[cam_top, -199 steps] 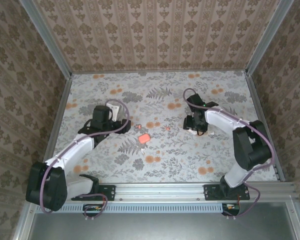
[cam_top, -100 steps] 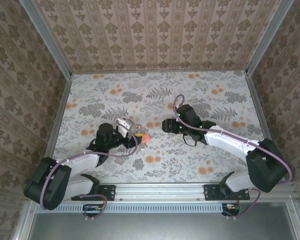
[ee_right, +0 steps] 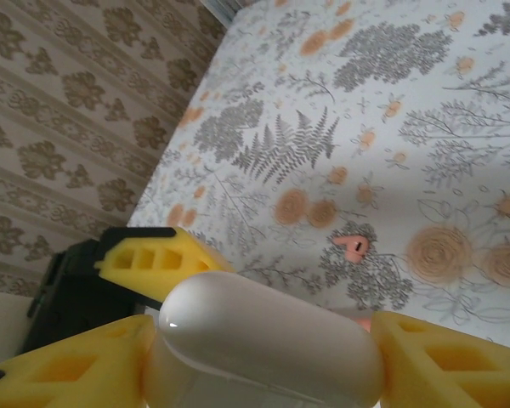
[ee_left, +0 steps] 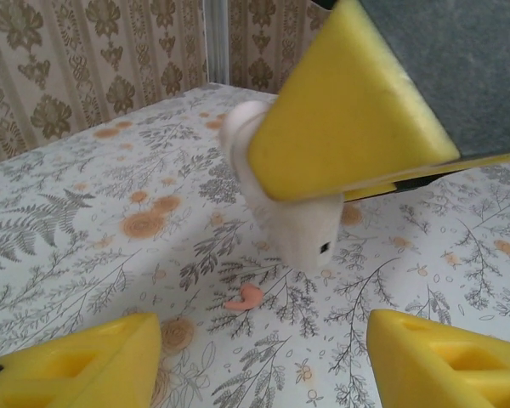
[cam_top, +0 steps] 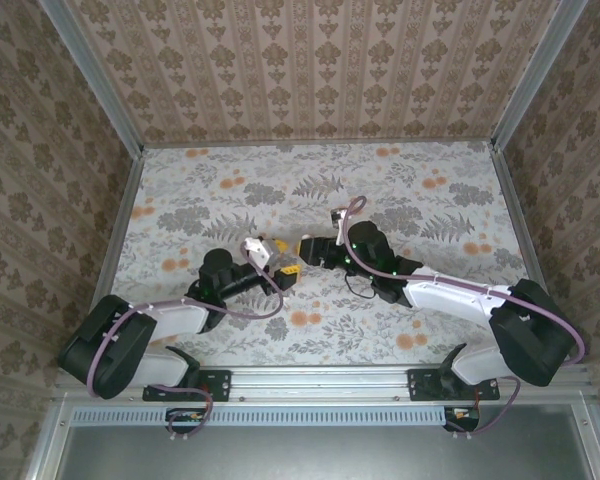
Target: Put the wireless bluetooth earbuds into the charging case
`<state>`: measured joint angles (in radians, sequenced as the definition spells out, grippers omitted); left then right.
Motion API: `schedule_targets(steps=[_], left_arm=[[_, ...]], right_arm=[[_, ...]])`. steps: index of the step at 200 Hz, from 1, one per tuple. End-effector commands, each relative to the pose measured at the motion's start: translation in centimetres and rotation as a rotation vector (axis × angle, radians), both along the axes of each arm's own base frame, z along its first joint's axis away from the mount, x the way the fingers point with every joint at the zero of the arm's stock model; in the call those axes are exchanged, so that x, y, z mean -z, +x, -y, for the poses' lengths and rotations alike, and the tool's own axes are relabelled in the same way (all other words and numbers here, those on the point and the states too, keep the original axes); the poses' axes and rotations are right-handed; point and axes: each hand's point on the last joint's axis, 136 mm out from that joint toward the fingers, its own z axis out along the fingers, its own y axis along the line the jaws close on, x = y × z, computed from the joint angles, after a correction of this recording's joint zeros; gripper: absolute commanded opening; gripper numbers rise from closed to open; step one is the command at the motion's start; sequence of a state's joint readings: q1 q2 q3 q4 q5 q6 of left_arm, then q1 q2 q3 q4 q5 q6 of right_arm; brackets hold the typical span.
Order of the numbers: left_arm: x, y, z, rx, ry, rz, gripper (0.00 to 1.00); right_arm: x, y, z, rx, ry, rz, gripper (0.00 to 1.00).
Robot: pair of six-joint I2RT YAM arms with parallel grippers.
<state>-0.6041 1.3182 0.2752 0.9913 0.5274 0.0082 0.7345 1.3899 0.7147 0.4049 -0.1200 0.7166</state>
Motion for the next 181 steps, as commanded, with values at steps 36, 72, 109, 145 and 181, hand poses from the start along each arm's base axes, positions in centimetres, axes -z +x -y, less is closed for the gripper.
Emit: schedule_targets(steps=[36,72,109,145,181], left_arm=[[-1.8,-0.2,0.0,-0.032,-0.069,0.037,0.65],[-2.9,-0.2,0.1,-0.048,-0.103,0.042,0.62],[-3.1,-0.4,0.0,-0.075,-0.122,0.049,0.56],[-3.3,-0.6,-0.1,-0.086,-0.132,0.058,0.47],[-3.8,-0.5,-0.1,-0.091,-0.134,0.058,0.41]], right_arm=[[-1.0,-0.5,-1.5,-0.02,0.088,0.007,0.62],[-1.1,-0.9,-2.1,-0.027,0.094,0.008,0.63],[-1.3,-1.1,-2.9,-0.044,0.111,0.005,0.63],[-1.7,-1.2,-3.5,-0.062,0.141,0.0,0.62],[-1.6,-1.5,-3.6,-0.069,0.138,-0.009,0.62]])
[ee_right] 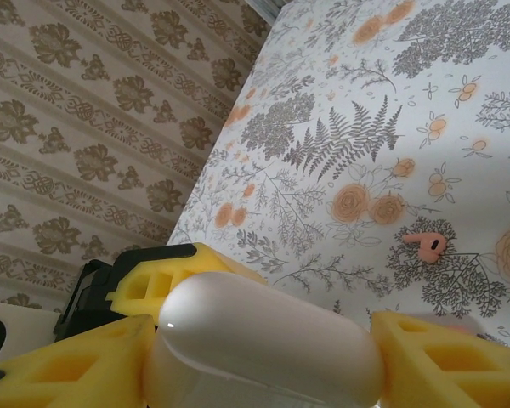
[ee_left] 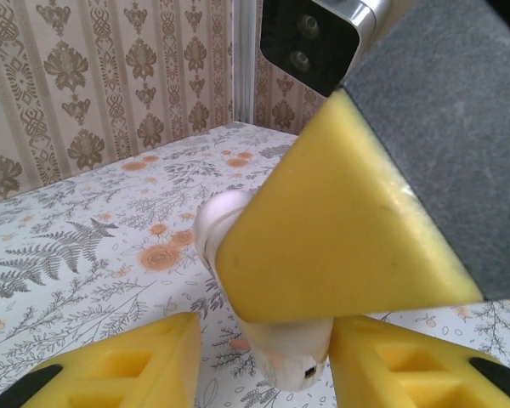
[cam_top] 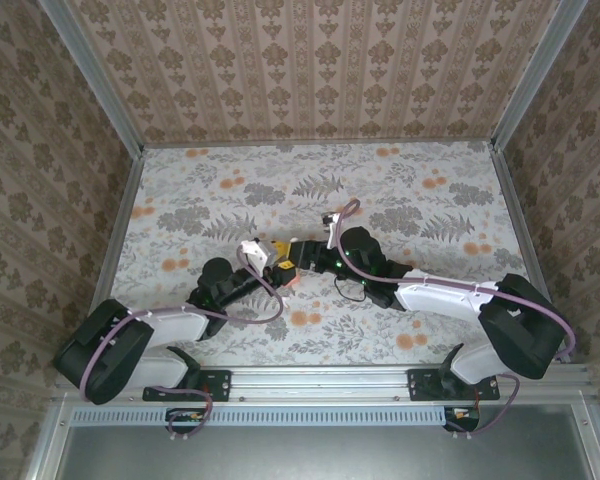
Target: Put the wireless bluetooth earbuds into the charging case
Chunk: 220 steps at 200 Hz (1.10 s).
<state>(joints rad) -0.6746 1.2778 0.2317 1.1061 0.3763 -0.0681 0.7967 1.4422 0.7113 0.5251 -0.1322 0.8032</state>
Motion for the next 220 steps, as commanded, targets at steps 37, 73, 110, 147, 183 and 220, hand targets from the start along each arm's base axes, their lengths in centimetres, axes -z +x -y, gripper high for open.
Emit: schedule_targets(steps=[37,73,110,147,183,220], left_arm=[[-1.7,-0.1,-0.5,-0.028,-0.026,0.024,0.36],[-1.6,-0.1,-0.7,-0.038,-0.015,0.007,0.32],[-1.6,-0.1,-0.7,-0.041,-0.014,0.001,0.3],[-1.6,-0.5,-0.2,0.015,-0.013,-0.024,0.28],[-1.4,-0.6,0.4,0.087,-0.03,-0.073,0.25],[-2.0,-0.8,1.1,0.147,-0.068,-0.073,0.23]], right_arm=[[-1.4,-0.4,-0.9,-0.025,0.042,0.016,0.63],[-1.9,-0.4,-1.1,-0.031,0.047,0.022,0.63],[-1.9,-0.4,-1.2,-0.035,0.043,0.025,0.63],[-2.0,-0.4,-0.8,-0.026,0.027,0.049,0.73],[-3.1,-0.6,0.4,-0.005,0.008,0.119,0.81],[-3.6,-1.1,1.9,-0.005,-0.053,0.182,0.84]])
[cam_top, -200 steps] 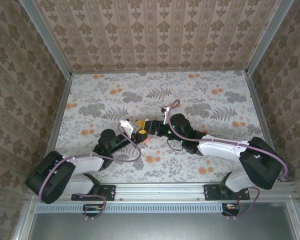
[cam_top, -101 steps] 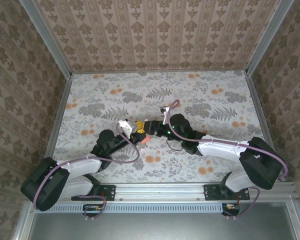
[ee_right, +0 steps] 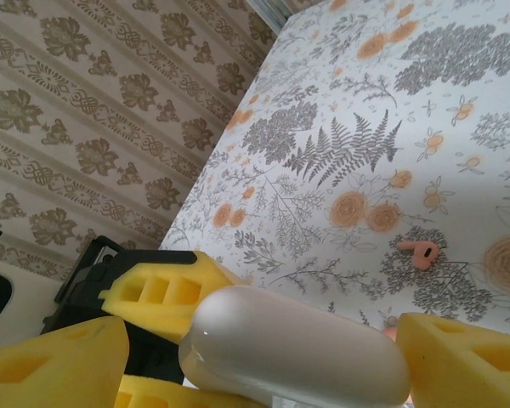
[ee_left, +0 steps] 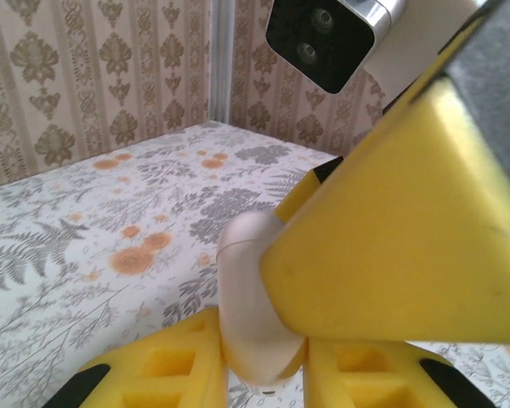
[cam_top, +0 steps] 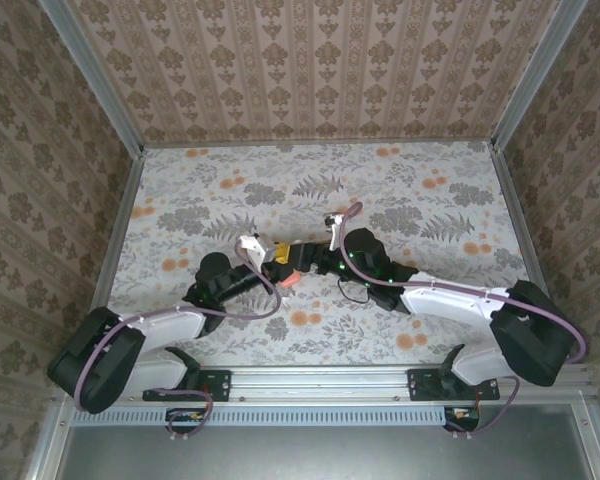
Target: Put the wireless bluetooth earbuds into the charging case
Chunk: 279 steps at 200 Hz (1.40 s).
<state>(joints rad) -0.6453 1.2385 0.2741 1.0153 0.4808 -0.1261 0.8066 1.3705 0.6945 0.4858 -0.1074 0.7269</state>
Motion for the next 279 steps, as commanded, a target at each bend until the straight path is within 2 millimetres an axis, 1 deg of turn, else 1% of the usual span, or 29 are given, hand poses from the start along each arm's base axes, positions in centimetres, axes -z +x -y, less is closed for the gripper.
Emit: schedule_targets(steps=[1,33,42,46,71,90,106,120,132,143,153,169,180,198,223,256,279], left_arm=[[-1.0,-0.3,0.7,0.073,-0.047,-0.014,0.23],[-1.7,-0.6,0.9,0.121,-0.09,-0.024,0.22],[-1.9,-0.5,0.9,0.121,-0.097,-0.023,0.21],[-1.9,-0.9,1.1,0.15,-0.095,-0.024,0.21],[-2.2,-1.1,1.3,0.17,-0.101,-0.02,0.21],[-2.7,-1.4,1.3,0.197,-0.114,-0.018,0.21],[-3.3,-2.0,1.5,0.239,-0.127,-0.014,0.21],[-3.6,-2.4,1.6,0.278,-0.128,-0.007,0.21],[-4.0,-2.8,1.6,0.308,-0.133,0.005,0.21],[-4.3,-3.1,1.6,0.337,-0.139,0.012,0.21],[-4.7,-3.3,1.6,0.364,-0.148,0.014,0.21],[-5.3,-3.6,1.8,0.398,-0.159,0.018,0.21],[-5.6,-3.8,1.9,0.412,-0.163,0.023,0.21],[-6.0,-4.1,2.0,0.433,-0.166,0.033,0.21],[-6.7,-4.7,2.0,0.465,-0.169,0.051,0.21],[-7.2,-5.1,2.0,0.475,-0.174,0.062,0.21],[-7.3,-5.3,2.0,0.48,-0.176,0.065,0.2]], right_arm=[[-2.3,-0.3,1.2,0.002,-0.016,0.109,0.84],[-3.1,-0.5,2.9,0.005,-0.026,0.165,0.86],[-3.2,-0.7,3.0,-0.005,-0.024,0.174,0.86],[-3.4,-0.8,3.1,-0.01,-0.024,0.181,0.86],[-4.0,-1.4,3.7,-0.036,-0.026,0.221,0.86],[-5.0,-1.9,4.9,-0.054,-0.026,0.29,0.86],[-5.4,-2.8,5.8,-0.123,-0.081,0.38,0.81],[-5.1,-3.5,6.6,-0.186,-0.177,0.436,0.78],[-4.9,-4.1,7.1,-0.258,-0.232,0.497,0.72],[-5.0,-4.8,7.5,-0.329,-0.243,0.556,0.71],[-4.9,-5.6,7.7,-0.391,-0.266,0.647,0.71],[-4.5,-6.9,7.5,-0.484,-0.311,0.783,0.67],[-4.2,-7.2,7.4,-0.522,-0.338,0.814,0.67],[-4.1,-7.0,6.9,-0.564,-0.351,0.797,0.67],[-4.1,-6.8,5.7,-0.645,-0.311,0.778,0.67],[-4.0,-6.5,4.4,-0.734,-0.267,0.76,0.66],[-4.6,-6.8,3.7,-0.798,-0.219,0.758,0.57]])
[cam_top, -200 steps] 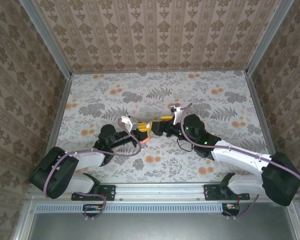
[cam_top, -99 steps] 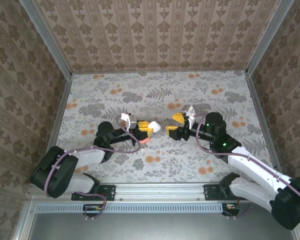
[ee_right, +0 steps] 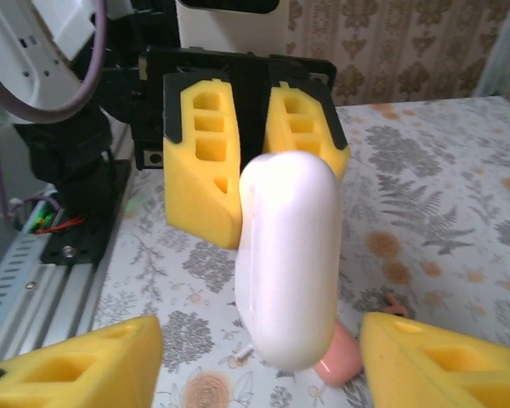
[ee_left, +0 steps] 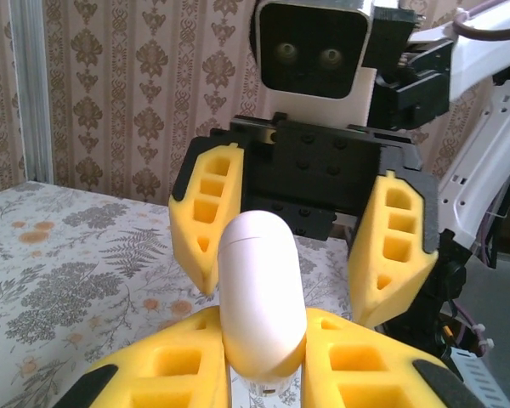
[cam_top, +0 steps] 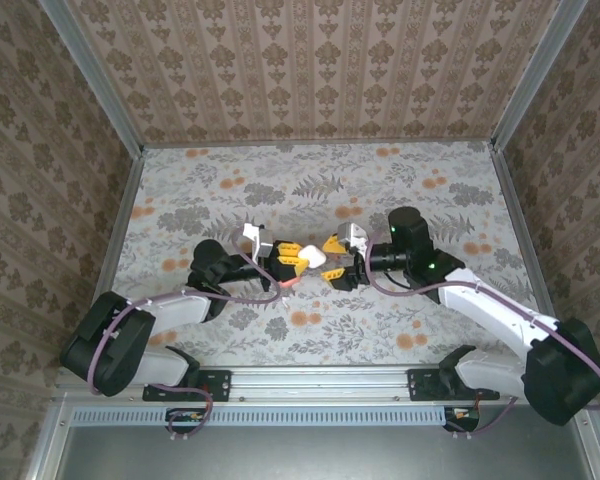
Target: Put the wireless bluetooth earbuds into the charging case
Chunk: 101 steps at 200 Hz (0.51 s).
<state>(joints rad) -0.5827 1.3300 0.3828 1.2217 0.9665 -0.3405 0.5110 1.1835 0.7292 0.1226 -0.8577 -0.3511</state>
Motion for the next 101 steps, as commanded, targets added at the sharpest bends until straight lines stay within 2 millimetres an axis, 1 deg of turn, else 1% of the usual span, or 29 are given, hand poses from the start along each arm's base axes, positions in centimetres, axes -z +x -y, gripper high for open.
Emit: schedule_targets(steps=[1,21,30,54,67,89,101], left_arm=[[-2.31,-0.97,0.08,0.043,-0.047,0.07,0.21],[-2.41,-1.09,0.05,0.044,-0.049,0.072,0.21],[-2.47,-1.12,0.03,0.044,-0.05,0.075,0.2],[-2.26,-1.04,0.02,0.037,-0.044,0.069,0.2],[-2.26,-1.01,0.02,0.036,-0.043,0.067,0.2],[-2.0,-0.91,0.06,0.031,-0.032,0.064,0.21],[-1.85,-0.8,0.09,0.025,-0.024,0.066,0.26]], right_arm=[[-1.67,-1.31,-0.9,-0.143,0.04,0.01,0.57],[-1.81,-1.37,-1.2,-0.178,0.041,0.007,0.47],[-1.72,-1.32,-1.26,-0.183,0.035,0.006,0.42],[-1.6,-1.23,-1.27,-0.185,0.024,0.005,0.33],[-1.51,-1.29,-1.19,-0.185,0.013,0.008,0.25],[-1.3,-1.34,-0.92,-0.17,-0.007,0.017,0.2],[-1.2,-1.15,-0.71,-0.147,-0.022,0.026,0.19]])
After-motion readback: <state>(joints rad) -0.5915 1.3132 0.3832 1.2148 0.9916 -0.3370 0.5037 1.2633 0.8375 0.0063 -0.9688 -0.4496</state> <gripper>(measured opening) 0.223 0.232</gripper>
